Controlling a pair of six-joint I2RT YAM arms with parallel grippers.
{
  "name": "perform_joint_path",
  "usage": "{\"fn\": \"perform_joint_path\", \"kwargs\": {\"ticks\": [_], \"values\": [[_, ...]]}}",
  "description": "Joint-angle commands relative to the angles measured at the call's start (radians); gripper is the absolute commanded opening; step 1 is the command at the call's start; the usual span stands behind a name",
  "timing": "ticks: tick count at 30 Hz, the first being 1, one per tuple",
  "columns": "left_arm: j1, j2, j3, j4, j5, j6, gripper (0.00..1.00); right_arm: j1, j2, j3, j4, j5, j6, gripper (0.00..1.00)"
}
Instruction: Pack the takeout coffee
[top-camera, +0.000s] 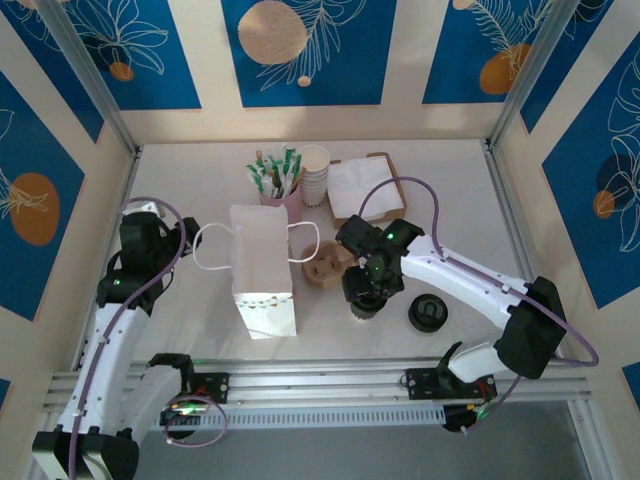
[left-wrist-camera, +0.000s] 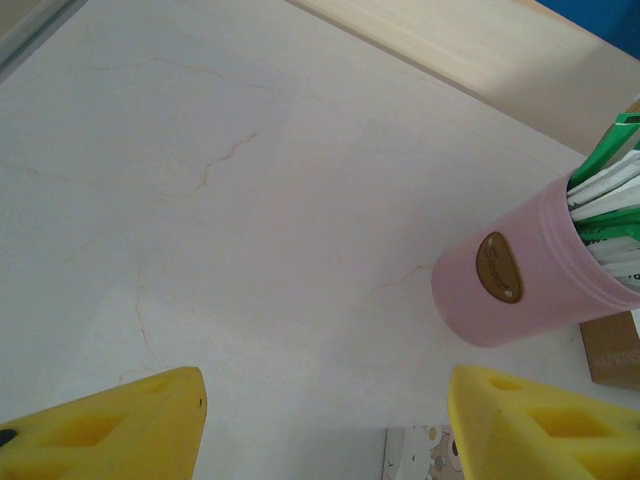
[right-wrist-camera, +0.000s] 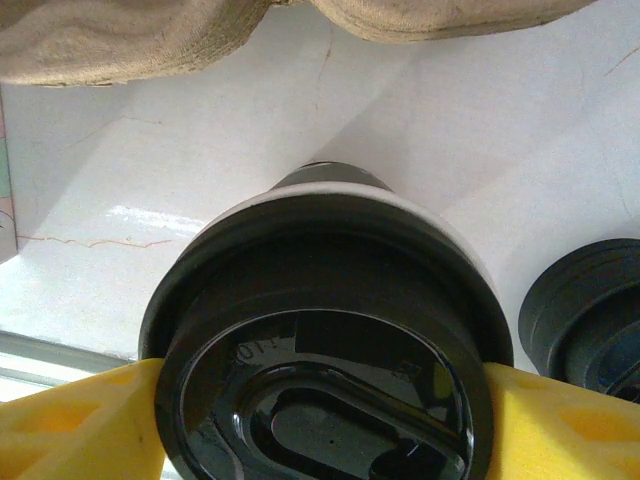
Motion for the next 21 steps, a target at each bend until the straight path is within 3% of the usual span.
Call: {"fn": "perform_joint_path", "kwargs": {"ticks": [1, 14, 21], "values": [[0.006, -0.014, -0.01, 0.003, -0.018, 0.004, 0.65, 0.012, 0.032, 0.006, -0.018, 0.001, 0.004, 0.74], [0.006, -0.015, -0.01, 0.002, -0.019, 0.004, 0.65, 0.076, 0.105, -0.039, -0.045, 0.066, 0.07, 0.7], [0.006, -0.015, -0.01, 0.004, -0.016, 0.003, 0.65, 0.087, 0.107, -0.111, 0.026, 0.024, 0.13, 0.69]]}}
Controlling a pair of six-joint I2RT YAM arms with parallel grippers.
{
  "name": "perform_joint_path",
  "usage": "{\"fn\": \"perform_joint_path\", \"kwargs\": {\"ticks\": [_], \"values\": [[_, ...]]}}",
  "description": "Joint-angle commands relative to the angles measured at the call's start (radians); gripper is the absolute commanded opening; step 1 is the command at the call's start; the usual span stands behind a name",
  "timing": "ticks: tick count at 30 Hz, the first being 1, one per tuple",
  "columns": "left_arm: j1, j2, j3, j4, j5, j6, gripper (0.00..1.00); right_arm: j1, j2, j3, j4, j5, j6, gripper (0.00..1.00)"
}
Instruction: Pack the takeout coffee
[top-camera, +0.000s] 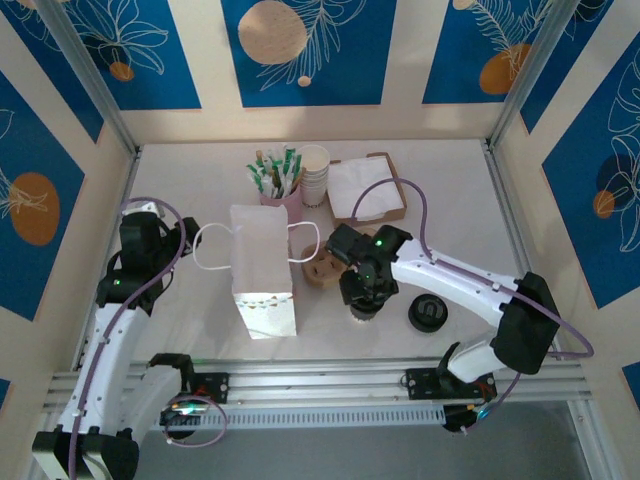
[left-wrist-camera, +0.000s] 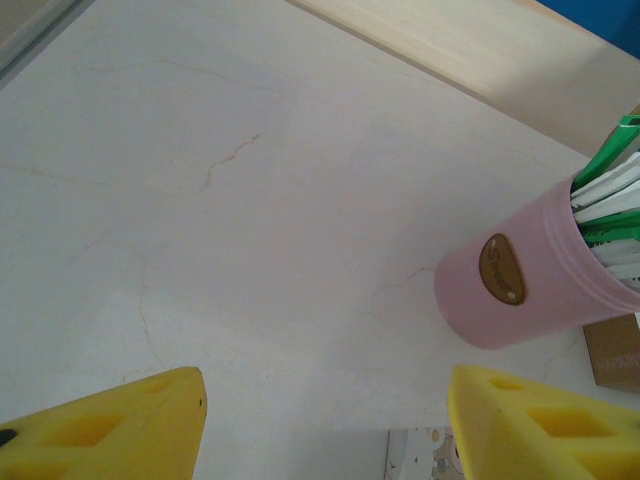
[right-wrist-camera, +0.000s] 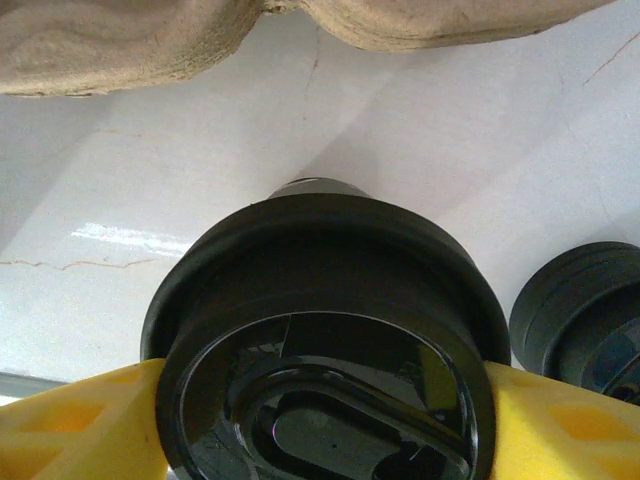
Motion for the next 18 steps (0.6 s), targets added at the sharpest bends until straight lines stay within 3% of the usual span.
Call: {"fn": "perform_joint_path", "kwargs": {"ticks": [1, 11, 18], "values": [[0.006, -0.014, -0.01, 0.004, -0.009, 0.002, 0.65, 0.015, 0.072, -0.106, 0.017, -0.073, 0.056, 0.69], [0.006, -0.017, -0.01, 0.004, -0.011, 0.003, 0.65, 0.002, 0.011, -0.05, -0.052, 0.02, 0.052, 0.69], [0.006, -0.018, -0.008, 0.004, -0.009, 0.002, 0.65, -0.087, -0.086, -0.041, -0.072, 0.022, 0.023, 0.69]]}}
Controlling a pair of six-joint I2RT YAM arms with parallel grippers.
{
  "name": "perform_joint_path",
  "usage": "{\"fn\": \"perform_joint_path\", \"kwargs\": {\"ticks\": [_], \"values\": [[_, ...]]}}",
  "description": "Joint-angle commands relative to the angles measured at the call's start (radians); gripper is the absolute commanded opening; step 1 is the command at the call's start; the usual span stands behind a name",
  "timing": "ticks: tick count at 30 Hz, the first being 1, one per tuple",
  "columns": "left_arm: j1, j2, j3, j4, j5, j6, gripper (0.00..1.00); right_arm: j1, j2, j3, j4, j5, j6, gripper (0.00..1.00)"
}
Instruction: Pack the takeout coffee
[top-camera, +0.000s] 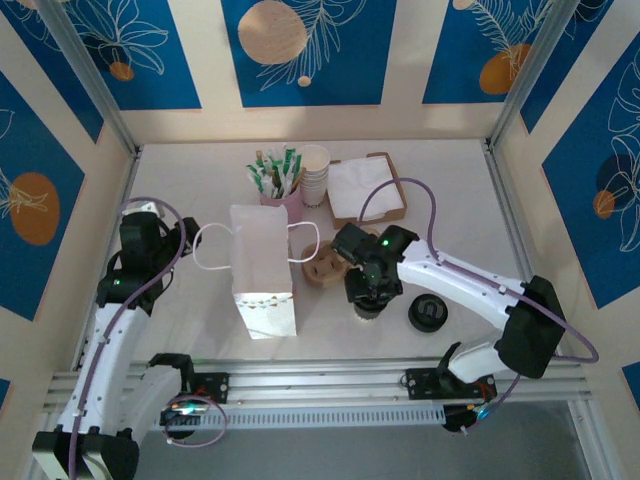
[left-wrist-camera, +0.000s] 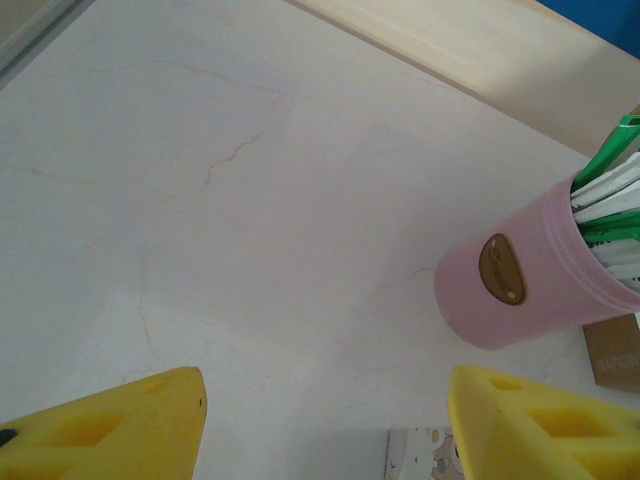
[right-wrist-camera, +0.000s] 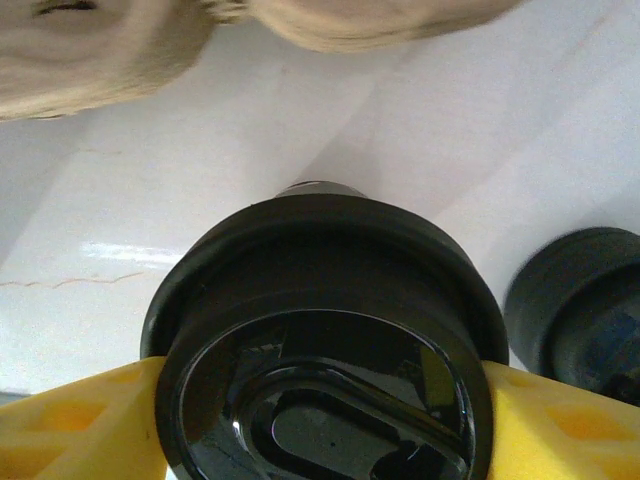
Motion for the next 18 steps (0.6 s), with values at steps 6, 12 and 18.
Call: {"fn": "perform_joint_path", "kwargs": {"ticks": [6, 12, 18], "values": [[0.006, -0.017, -0.011, 0.003, -0.009, 0.002, 0.65, -0.093, -0.081, -0.041, 0.009, -0.072, 0.018, 0.7], [0.005, -0.017, -0.011, 0.003, -0.011, 0.004, 0.65, -0.1, -0.074, -0.018, 0.021, -0.075, 0.026, 0.76], [0.006, -0.017, -0.011, 0.003, -0.011, 0.004, 0.65, -0.105, -0.061, -0.008, 0.018, -0.072, 0.023, 0.8]]}}
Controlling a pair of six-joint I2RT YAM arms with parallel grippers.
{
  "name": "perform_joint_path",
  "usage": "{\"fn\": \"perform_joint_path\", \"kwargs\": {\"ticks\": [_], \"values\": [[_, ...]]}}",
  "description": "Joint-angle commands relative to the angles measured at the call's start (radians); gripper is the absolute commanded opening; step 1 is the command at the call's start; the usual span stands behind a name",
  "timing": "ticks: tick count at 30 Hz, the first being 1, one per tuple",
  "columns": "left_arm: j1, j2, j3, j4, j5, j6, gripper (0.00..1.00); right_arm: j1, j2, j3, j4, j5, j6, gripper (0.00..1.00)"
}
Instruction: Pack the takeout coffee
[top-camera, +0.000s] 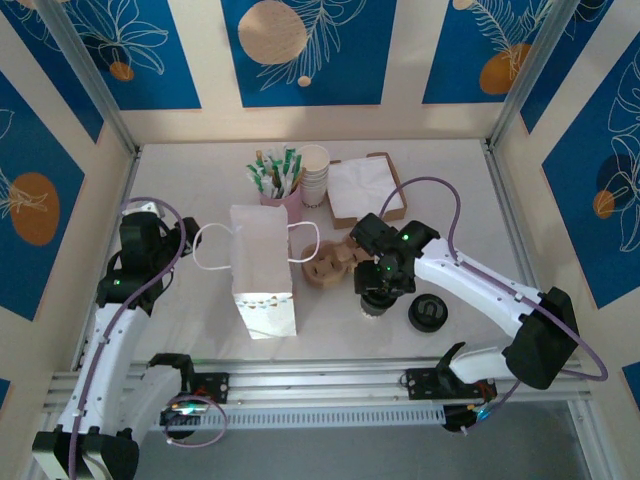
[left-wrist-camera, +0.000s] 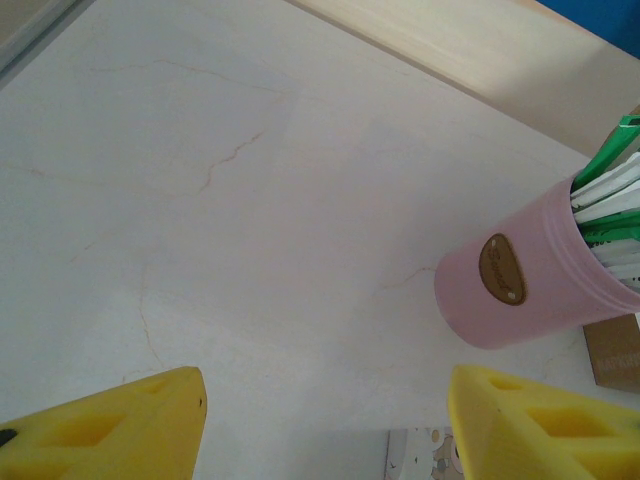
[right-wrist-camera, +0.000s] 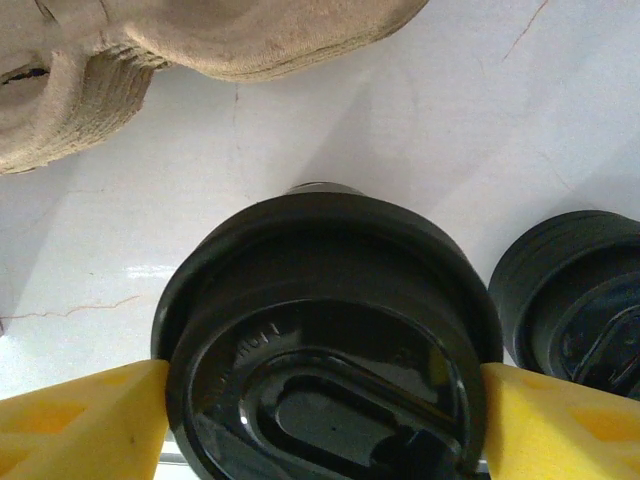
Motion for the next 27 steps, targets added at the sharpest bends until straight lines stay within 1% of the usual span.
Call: {"fn": "perform_joint_path", "kwargs": {"ticks": [1, 6, 8, 13, 16, 18, 19, 22, 23, 24, 25, 26, 27], "values": [[0.006, -0.016, -0.011, 0.003, -0.011, 0.003, 0.65, -0.005, 0.006, 0.03, -0.005, -0.019, 0.013, 0.81], [0.006, -0.015, -0.01, 0.002, -0.014, 0.002, 0.65, 0.004, -0.002, 0.058, -0.008, -0.038, 0.002, 0.85], [0.006, -0.015, -0.009, 0.002, -0.014, 0.002, 0.65, 0.013, -0.01, 0.076, -0.009, -0.027, -0.016, 0.87], [0.006, -0.017, -0.01, 0.002, -0.021, -0.001, 0.65, 0.02, -0.034, 0.142, -0.061, 0.078, -0.101, 0.91], [0.006, -0.019, -0.011, 0.0, -0.034, -0.009, 0.65, 0.031, -0.064, 0.159, -0.074, 0.184, -0.197, 0.91], [0.006, -0.02, -0.011, 0.001, -0.039, -0.009, 0.66, 0.052, -0.107, 0.142, -0.038, 0.259, -0.303, 0.91], [0.006, -0.018, -0.01, 0.0, -0.041, -0.009, 0.66, 0.065, -0.128, 0.127, -0.008, 0.262, -0.372, 0.91], [0.006, -0.017, -0.009, -0.003, -0.04, -0.007, 0.67, 0.141, -0.222, 0.04, 0.11, 0.212, -0.605, 0.91], [0.005, -0.017, -0.008, -0.003, -0.039, -0.007, 0.67, 0.179, -0.257, -0.006, 0.139, 0.161, -0.71, 0.86], [0.006, -0.019, -0.008, -0.002, -0.039, -0.006, 0.67, 0.215, -0.288, -0.045, 0.155, 0.093, -0.841, 0.75], [0.006, -0.021, -0.008, -0.002, -0.038, -0.005, 0.67, 0.239, -0.316, -0.078, 0.154, 0.012, -0.956, 0.7], [0.005, -0.025, -0.009, -0.001, -0.039, -0.004, 0.67, 0.261, -0.346, -0.108, 0.152, -0.056, -1.071, 0.69], [0.006, -0.028, -0.011, 0.0, -0.041, -0.003, 0.67, 0.264, -0.372, -0.137, 0.169, -0.059, -1.111, 0.71]]}}
